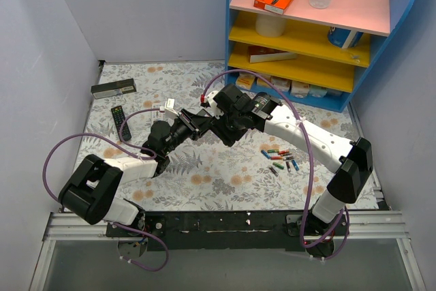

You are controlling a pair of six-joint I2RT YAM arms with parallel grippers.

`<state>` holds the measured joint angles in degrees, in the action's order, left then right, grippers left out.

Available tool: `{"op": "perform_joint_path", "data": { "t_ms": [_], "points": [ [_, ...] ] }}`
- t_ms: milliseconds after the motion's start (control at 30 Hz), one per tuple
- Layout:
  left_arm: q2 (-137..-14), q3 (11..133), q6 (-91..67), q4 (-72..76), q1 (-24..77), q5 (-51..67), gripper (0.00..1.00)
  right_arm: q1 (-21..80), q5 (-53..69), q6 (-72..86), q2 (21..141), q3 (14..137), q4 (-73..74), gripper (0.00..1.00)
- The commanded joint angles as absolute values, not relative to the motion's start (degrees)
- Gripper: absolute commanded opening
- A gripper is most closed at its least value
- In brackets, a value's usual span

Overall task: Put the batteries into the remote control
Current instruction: Load the battery cover into the remote control.

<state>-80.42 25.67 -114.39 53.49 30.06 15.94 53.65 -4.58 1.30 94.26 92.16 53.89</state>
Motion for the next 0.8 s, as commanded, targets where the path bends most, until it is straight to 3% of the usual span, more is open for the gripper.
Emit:
{"op": "perform_joint_path", "data": {
  "t_ms": [0, 767],
  "points": [
    [-79.5, 26.4, -116.9, 57.1, 30.6, 17.1, 0.01, 53.8, -4.9, 1.1, 94.8, 93.9, 52.7, 0.50],
    [-81.9, 25.4, -120.9, 59.3, 30.8, 17.2, 0.00, 53.8, -4.2, 0.8, 95.1, 96.9, 53.5, 0.58]
  ]
}}
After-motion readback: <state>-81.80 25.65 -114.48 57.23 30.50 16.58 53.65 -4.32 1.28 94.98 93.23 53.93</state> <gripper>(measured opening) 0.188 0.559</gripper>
